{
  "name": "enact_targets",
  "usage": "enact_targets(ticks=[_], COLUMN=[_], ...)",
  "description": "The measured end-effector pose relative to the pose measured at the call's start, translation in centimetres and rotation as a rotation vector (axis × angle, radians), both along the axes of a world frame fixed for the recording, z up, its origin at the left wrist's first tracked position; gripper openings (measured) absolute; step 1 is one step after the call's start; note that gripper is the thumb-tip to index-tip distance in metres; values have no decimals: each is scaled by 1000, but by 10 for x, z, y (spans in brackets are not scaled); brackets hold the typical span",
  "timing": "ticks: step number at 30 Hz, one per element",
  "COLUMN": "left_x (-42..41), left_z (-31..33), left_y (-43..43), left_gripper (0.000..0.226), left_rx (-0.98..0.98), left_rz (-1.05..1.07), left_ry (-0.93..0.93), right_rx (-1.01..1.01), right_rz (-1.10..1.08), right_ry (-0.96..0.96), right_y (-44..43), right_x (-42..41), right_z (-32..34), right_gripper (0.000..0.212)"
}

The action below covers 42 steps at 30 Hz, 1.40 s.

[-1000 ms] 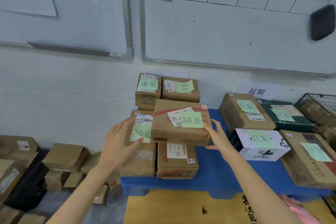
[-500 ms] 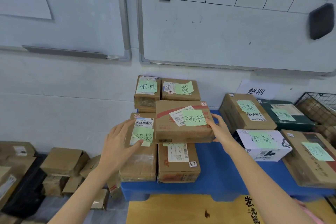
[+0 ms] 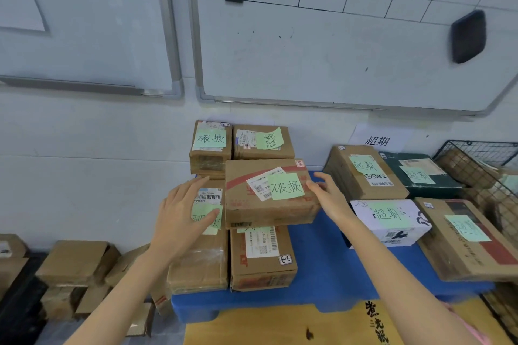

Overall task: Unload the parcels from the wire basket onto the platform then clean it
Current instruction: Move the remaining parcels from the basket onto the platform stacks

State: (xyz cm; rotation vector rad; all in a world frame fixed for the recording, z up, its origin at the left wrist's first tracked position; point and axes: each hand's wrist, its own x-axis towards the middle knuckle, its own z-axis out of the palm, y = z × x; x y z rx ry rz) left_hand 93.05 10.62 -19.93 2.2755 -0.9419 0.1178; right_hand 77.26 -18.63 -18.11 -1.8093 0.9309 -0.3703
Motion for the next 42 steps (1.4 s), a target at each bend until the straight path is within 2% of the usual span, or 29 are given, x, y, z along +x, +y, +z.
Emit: enact_targets(ticks=[8,15,22,29,36,42], left_x=[-27,-93,-211,-349,-442,-481], left_z=[41,65,81,90,93,101], left_y=[-74,-170,-269,-353,-404,-442], left_gripper=[78,73,80,88,90,84], left_rx=[32,99,92,66,70,39], left_rz=[-109,-259,-412,-523,-607,-649], left_ry=[-111,-213,-265,-265,-256,-266], right_rx=[-547,-833,-860,-880,-841,-784], right_rz=[107,30,-111,-208,-271,-312], right_ry=[145,325,432,484,547,511], right_y=[-21,-62,-111,-161,-193,-225], right_x=[-48,-142,-284,-426,-519,-567], right_z=[38,73,98,111,113,106], right_gripper=[58,60,70,67,67,67])
